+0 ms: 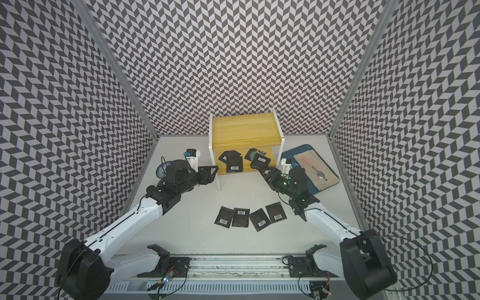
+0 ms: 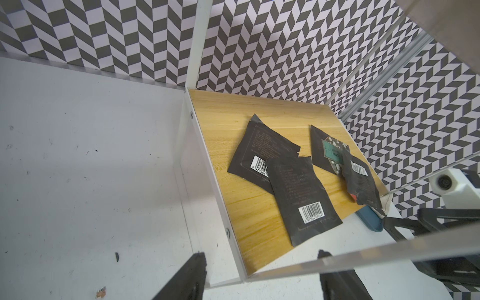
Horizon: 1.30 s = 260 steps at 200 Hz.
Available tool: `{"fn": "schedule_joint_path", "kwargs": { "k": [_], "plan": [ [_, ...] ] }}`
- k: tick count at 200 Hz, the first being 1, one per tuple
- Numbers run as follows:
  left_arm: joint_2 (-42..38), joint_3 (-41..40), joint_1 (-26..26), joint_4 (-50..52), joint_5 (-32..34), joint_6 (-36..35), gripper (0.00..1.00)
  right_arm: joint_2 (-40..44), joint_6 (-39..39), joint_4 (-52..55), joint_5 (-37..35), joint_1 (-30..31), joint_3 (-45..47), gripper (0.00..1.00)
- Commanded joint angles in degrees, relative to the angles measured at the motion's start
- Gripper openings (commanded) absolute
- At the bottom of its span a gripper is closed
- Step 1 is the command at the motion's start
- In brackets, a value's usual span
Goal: Remove the tea bags from the shelf
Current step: Adjust the shelf at the center of the board, then pick up the tea bag from the shelf.
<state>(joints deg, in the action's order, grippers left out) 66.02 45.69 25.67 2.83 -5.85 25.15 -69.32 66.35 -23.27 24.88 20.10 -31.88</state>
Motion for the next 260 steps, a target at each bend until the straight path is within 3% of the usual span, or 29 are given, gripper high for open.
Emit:
{"fn": "schedule_joint_path", "kwargs": {
  "k": [1,119,197,260],
  "plan": [
    [0.25,0.64,-0.49,-2.04,-0.83,-0.06,0.7,-2.16,3.7,-4.13,-1.53,-0.1,-1.07,0.56],
    [-0.23,0.13,-0.55,-2.16,-0.92,0.25,0.7,-7.02,7.41,-8.76,-4.04,-0.19,-2.57,0.49],
    [-0.34,0.1,-0.59,-2.33,-1.08,0.41,0.7,-8.92,8.04,-7.97,-5.11,-0.14,-3.69,0.38],
    [-0.67,-0.07,-0.59,-2.16,-1.02,0.34,0.7,-8.71,6.99,-6.84,-6.08,-0.11,-3.73,0.2]
  ]
}}
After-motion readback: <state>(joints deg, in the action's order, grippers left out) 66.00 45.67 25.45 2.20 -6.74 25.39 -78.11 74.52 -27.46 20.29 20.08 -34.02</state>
